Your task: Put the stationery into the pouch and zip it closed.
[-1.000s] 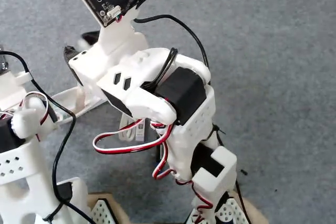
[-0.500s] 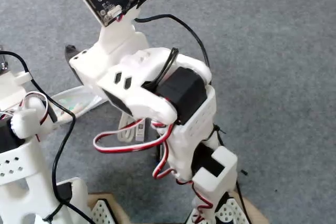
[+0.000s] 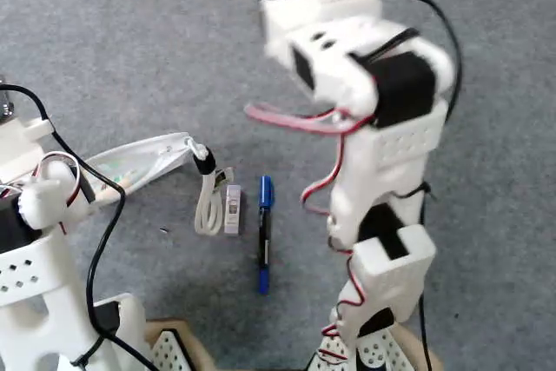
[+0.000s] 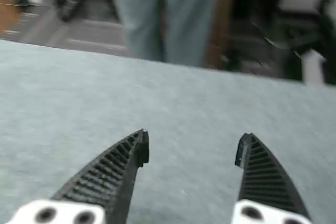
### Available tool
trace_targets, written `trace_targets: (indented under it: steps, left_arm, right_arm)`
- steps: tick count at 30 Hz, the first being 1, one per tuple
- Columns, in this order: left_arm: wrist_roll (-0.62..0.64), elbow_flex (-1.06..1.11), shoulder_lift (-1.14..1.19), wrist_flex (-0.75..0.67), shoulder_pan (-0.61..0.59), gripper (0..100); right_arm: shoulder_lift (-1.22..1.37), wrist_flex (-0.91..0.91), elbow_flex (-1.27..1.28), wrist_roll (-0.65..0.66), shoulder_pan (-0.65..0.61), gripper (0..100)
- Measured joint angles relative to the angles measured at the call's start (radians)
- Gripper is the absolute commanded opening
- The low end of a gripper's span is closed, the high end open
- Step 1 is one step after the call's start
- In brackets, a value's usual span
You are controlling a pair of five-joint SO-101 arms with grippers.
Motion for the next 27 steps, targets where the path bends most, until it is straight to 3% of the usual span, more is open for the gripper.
trace_targets:
  steps: [4,12,27]
  left_arm:
    - [0.000,0.000,0.000,0.000,0.000,3]
    - [0.000,0.000,0.000,0.000,0.000,3]
    - [0.000,0.000,0.000,0.000,0.000,3]
  right_arm:
    - [0.000,0.000,0.193,0.000,0.069,27.6]
    - [0.002,0.000,0.649,0.000,0.081,27.6]
    - [0.002,-0.170,1.085,0.000,0.081,27.6]
